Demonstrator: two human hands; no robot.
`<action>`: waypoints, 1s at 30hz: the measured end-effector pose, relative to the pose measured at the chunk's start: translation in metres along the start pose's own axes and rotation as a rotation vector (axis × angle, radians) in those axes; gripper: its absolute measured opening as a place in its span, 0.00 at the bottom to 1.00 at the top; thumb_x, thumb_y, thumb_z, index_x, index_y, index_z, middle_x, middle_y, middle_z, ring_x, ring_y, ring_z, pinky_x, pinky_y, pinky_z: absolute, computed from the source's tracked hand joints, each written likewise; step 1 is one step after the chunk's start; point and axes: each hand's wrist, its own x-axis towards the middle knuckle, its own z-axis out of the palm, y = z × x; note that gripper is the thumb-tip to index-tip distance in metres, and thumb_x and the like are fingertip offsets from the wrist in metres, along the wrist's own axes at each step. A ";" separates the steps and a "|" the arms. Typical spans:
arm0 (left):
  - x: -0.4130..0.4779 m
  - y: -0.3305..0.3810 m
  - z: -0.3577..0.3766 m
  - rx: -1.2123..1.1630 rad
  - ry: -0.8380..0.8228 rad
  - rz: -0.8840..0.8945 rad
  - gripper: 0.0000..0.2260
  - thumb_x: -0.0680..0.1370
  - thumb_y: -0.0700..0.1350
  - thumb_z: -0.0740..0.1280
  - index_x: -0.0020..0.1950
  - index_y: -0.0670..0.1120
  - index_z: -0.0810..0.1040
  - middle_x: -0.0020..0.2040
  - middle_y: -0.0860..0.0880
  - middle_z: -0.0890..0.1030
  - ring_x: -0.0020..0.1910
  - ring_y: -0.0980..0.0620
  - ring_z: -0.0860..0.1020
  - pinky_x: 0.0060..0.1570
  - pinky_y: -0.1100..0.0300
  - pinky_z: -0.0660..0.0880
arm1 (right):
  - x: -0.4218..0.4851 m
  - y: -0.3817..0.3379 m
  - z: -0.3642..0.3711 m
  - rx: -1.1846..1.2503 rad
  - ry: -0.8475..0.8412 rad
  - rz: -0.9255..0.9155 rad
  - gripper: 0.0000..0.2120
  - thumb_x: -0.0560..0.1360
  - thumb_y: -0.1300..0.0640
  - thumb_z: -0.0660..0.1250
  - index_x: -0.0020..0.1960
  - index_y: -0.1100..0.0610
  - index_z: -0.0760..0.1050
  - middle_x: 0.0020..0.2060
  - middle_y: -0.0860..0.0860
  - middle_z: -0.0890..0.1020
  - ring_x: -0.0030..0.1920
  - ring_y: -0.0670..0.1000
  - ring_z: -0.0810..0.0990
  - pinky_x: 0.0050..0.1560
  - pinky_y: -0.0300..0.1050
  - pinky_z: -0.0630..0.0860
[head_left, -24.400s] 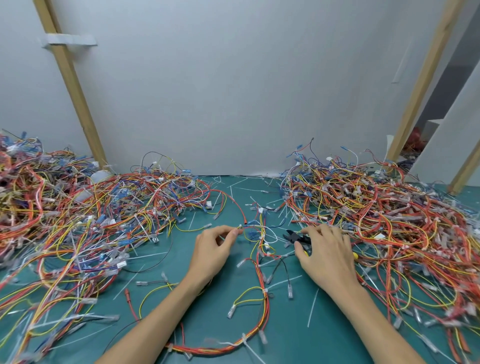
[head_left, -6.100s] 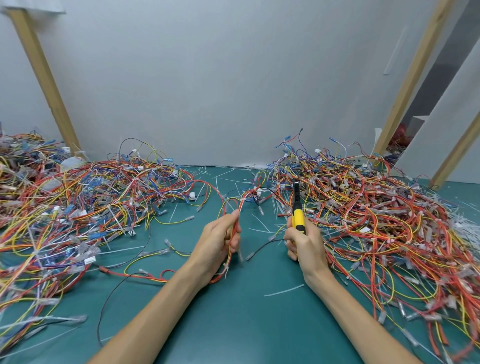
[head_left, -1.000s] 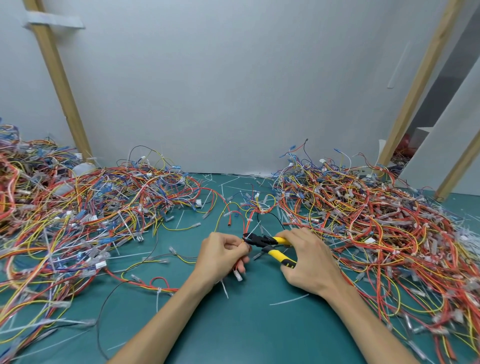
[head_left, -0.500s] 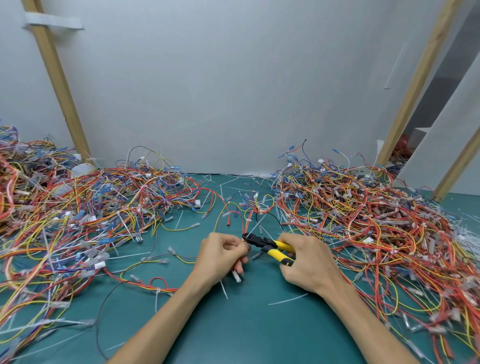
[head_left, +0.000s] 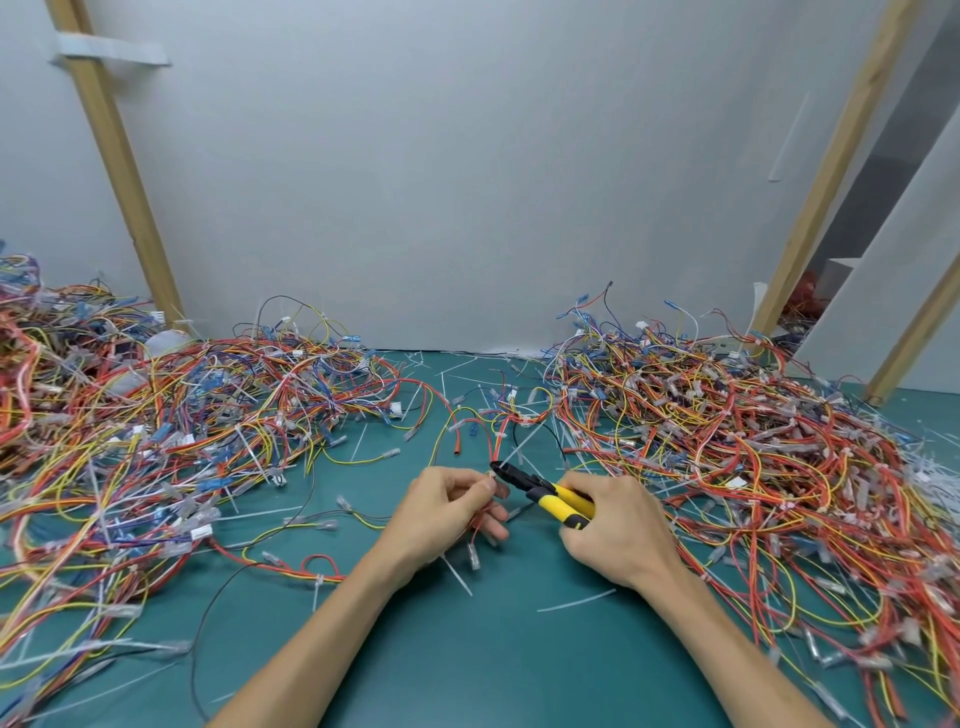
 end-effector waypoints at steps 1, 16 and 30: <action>0.001 -0.001 0.000 -0.009 0.008 -0.002 0.10 0.82 0.38 0.60 0.48 0.38 0.81 0.35 0.47 0.83 0.33 0.47 0.83 0.36 0.64 0.75 | 0.000 0.000 0.000 0.000 0.000 0.000 0.10 0.60 0.48 0.63 0.41 0.47 0.73 0.26 0.48 0.74 0.31 0.48 0.73 0.27 0.40 0.64; 0.000 -0.005 0.000 0.081 0.001 0.064 0.09 0.81 0.39 0.62 0.46 0.39 0.80 0.34 0.48 0.83 0.29 0.51 0.82 0.28 0.69 0.70 | -0.004 -0.009 -0.002 -0.153 0.092 -0.157 0.17 0.66 0.48 0.67 0.55 0.48 0.75 0.44 0.44 0.78 0.47 0.51 0.76 0.42 0.43 0.68; -0.001 -0.004 0.001 0.063 0.039 0.072 0.09 0.81 0.40 0.63 0.49 0.37 0.80 0.35 0.49 0.84 0.30 0.52 0.81 0.29 0.70 0.70 | -0.003 -0.010 0.001 -0.135 0.000 -0.092 0.18 0.67 0.50 0.66 0.56 0.47 0.69 0.45 0.43 0.71 0.51 0.50 0.72 0.43 0.44 0.68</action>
